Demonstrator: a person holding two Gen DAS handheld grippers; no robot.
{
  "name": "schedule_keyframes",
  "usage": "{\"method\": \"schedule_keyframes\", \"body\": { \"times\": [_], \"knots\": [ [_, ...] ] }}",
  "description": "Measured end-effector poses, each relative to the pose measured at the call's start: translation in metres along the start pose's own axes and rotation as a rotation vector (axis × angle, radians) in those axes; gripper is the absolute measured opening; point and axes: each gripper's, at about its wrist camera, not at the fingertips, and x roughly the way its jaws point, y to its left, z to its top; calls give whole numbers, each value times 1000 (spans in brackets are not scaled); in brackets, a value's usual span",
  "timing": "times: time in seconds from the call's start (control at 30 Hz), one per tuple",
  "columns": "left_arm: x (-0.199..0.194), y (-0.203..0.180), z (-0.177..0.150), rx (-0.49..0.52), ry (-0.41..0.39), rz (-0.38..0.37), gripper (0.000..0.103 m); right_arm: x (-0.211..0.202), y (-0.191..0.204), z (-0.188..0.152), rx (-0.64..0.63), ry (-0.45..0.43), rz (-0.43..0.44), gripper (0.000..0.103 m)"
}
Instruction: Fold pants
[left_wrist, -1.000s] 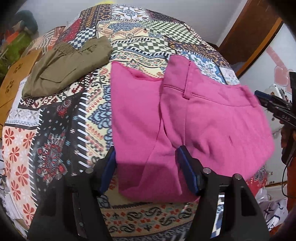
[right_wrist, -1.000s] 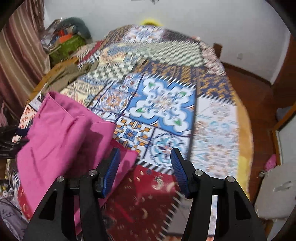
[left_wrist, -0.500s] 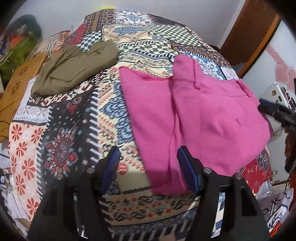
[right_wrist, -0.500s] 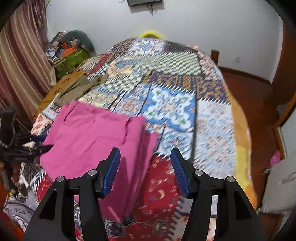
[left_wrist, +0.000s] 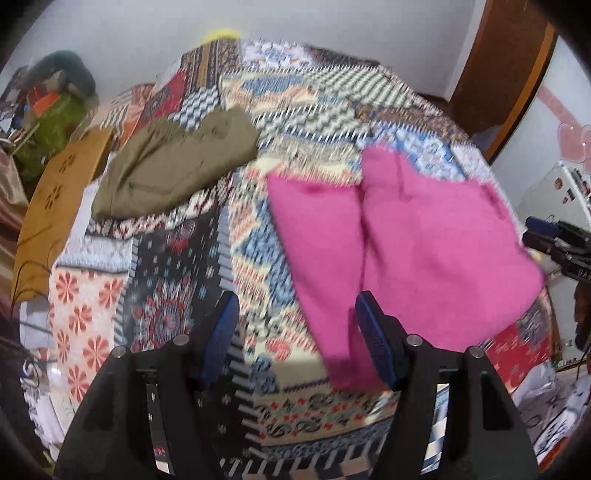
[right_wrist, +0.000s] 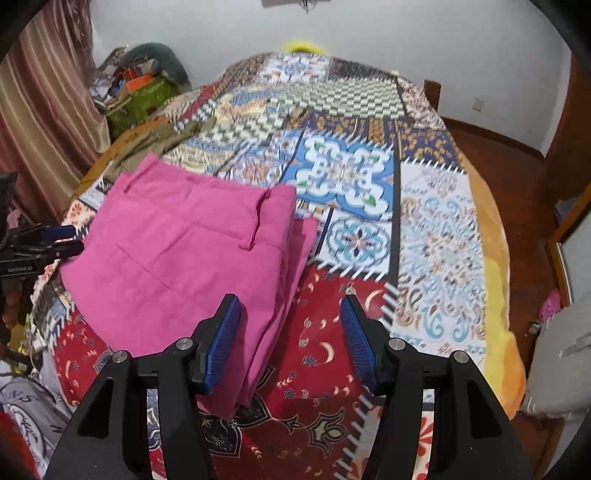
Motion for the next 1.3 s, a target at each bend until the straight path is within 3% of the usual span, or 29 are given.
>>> {"method": "schedule_keyframes", "body": {
  "times": [0.17, 0.23, 0.37, 0.53, 0.83, 1.1, 1.3],
  "knots": [
    [-5, -18, 29, 37, -57, -54, 66, -1, 5, 13, -16, -47, 22, 52],
    [2, -29, 40, 58, -57, -80, 66, 5, 9, 17, -33, -49, 25, 45],
    [21, -47, 54, 93, -41, -95, 66, 19, 11, 22, -42, -34, 37, 40],
    [39, -52, 61, 74, -20, -115, 65, 30, 8, 22, -23, -13, 69, 29],
    [55, -47, 57, 49, 18, -186, 36, 29, 15, 23, -75, -47, 64, 18],
    [47, -47, 53, 47, -5, -177, 22, 18, 21, 36, -107, -131, 54, 14],
    [38, -46, 53, 40, -24, -182, 19, 41, 19, 46, -133, -113, 25, 13]
  ]
}}
